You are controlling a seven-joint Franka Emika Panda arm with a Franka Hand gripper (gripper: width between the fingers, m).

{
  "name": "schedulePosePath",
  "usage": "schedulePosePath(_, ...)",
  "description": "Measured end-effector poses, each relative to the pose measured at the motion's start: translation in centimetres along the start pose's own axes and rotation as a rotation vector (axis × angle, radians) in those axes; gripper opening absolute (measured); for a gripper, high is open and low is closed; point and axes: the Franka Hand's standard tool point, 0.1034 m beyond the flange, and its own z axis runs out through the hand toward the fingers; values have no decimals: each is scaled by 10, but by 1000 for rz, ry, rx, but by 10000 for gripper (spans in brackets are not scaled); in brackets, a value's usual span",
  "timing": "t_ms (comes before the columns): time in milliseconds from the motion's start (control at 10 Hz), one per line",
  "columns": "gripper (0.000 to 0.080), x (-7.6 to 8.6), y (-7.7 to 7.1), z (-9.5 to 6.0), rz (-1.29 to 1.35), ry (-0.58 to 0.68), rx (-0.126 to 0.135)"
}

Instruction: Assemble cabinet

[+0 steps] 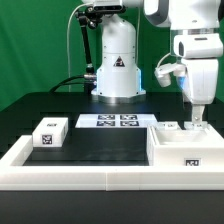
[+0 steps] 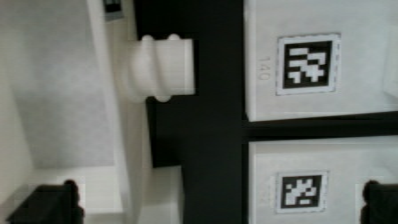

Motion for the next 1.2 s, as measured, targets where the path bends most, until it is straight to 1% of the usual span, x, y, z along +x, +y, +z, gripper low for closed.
schedulePosePath(400, 796, 1, -2, 1, 19, 0, 3)
schedulePosePath(600, 796, 17, -24, 5, 60, 4, 17)
schedulePosePath(700, 796, 23, -32, 8, 74, 9, 18)
schedulePosePath(800, 796, 29, -42, 12, 78, 21, 13)
schedulePosePath(900, 796, 32, -51, 18, 71, 25, 21)
schedulePosePath(1100, 796, 35, -56, 28, 71, 38, 22)
schedulePosePath(1200, 796, 33, -56, 29, 74, 39, 23)
